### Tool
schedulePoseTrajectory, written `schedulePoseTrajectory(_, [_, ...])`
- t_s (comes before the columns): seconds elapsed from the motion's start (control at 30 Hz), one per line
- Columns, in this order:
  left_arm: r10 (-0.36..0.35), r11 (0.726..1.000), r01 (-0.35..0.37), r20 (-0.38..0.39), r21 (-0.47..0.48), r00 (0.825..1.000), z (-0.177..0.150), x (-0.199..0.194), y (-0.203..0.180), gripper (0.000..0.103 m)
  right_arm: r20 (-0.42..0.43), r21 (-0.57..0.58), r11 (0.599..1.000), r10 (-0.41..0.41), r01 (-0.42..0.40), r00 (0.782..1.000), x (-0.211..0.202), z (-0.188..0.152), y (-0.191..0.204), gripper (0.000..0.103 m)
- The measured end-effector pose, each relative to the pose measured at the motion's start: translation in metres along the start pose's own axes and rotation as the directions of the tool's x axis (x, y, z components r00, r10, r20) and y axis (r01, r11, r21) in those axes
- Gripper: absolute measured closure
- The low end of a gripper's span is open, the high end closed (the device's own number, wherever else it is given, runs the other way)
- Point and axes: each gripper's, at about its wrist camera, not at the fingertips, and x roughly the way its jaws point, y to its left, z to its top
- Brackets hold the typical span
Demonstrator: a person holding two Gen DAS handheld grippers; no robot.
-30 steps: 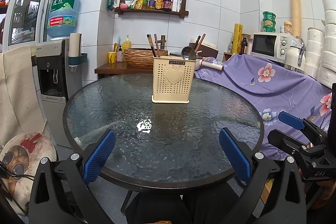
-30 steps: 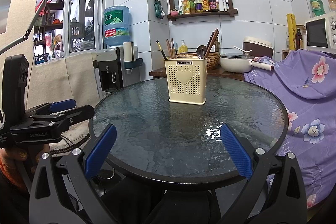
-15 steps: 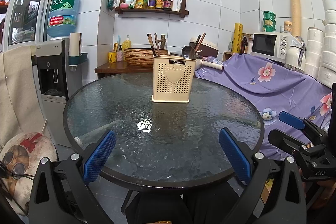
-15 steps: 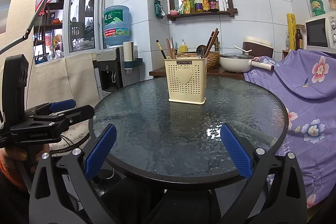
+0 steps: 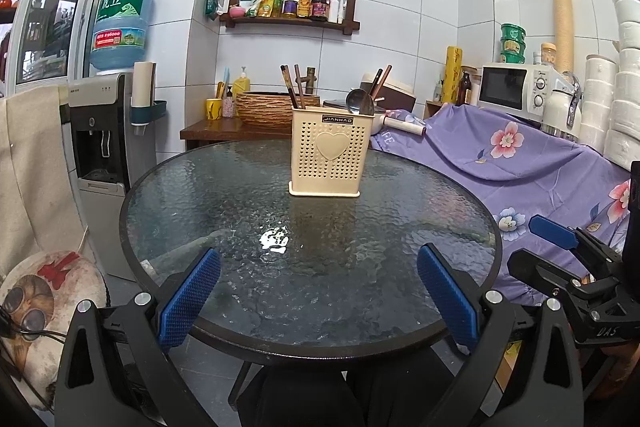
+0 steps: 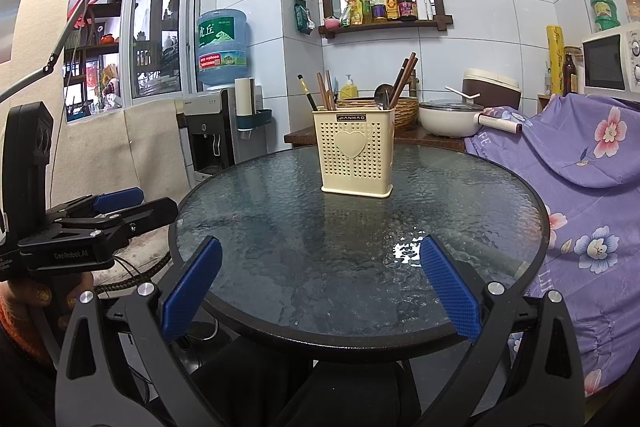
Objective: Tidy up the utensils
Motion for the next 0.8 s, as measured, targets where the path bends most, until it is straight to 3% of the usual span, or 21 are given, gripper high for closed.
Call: schedulePoseTrajectory(0.8, [0.002,1.000,-0.002,-0.012,-0.004,1.000,0.0021,0.0000,0.0007,0.006,-0.002,0.001,1.000,0.006,-0.006,1.000,0.0021,-0.0047,-0.0010,0.006])
